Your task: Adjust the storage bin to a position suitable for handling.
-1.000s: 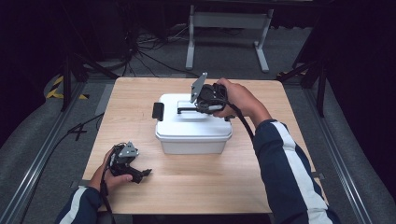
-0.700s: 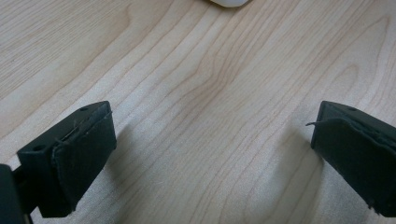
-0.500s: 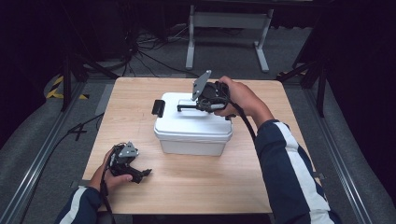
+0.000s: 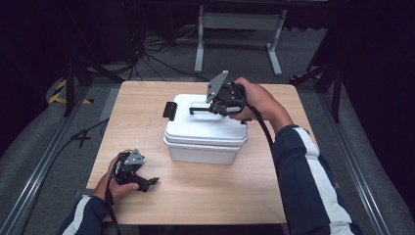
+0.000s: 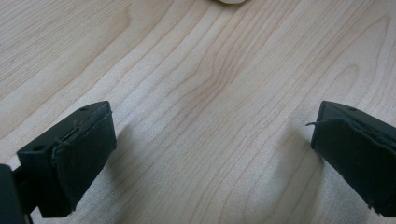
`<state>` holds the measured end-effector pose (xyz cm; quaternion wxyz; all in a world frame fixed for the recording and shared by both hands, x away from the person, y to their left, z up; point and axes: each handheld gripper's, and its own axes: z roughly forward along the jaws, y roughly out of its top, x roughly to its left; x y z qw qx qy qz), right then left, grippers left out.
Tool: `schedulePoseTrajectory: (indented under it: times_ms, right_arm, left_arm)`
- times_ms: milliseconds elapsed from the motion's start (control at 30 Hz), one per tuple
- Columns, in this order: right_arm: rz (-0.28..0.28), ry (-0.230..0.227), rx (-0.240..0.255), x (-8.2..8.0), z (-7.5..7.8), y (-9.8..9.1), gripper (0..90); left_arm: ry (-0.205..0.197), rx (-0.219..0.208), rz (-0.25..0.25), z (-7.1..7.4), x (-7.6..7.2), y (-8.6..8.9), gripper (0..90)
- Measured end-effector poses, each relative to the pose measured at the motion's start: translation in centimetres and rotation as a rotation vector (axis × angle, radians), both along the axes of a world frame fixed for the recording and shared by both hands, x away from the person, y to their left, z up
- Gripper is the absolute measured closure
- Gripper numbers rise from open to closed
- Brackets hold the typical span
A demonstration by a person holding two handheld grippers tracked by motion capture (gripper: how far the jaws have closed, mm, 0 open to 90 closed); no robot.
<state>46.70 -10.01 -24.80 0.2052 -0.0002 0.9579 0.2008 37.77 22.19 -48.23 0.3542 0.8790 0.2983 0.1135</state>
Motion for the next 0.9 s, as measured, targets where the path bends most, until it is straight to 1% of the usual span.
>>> schedulePoseTrajectory:
  times_ms: [100,133,167,267,300,333,367,500,900]
  right_arm:
    - [0.001,0.003,0.010,-0.1,0.3,-0.3,85.3]
    - [0.021,-0.010,0.013,0.0,0.3,-0.4,85.3]
    - [-0.002,0.003,0.011,-0.2,0.3,-0.5,85.3]
    - [0.012,-0.004,0.007,-0.2,0.3,-0.6,85.3]
    - [0.018,-0.006,0.012,-0.1,0.3,-0.7,85.4]
    - [0.006,0.004,0.016,-0.3,0.3,-0.8,85.4]
    - [0.026,-0.001,0.025,-0.1,0.3,-0.9,85.4]
    - [0.019,0.007,0.044,-0.2,0.6,-1.4,85.4]
    - [0.004,-0.003,0.073,-0.8,1.4,-3.6,85.4]
  left_arm:
    - [0.000,0.001,0.000,0.0,0.0,0.0,0.4]
    - [0.000,0.000,0.000,0.0,0.0,0.0,0.4]
    - [0.000,0.001,0.000,0.0,0.0,0.0,0.4]
    - [0.000,0.001,0.000,0.0,0.0,0.0,0.4]
    - [0.000,0.002,0.000,0.0,0.0,0.0,0.4]
    - [0.000,0.002,0.000,0.0,0.0,0.0,0.4]
    - [0.000,0.002,0.000,0.0,0.0,0.0,0.4]
    - [0.000,0.002,0.000,0.0,0.0,0.0,0.4]
    - [0.004,0.005,-0.002,0.1,0.0,0.0,0.4]
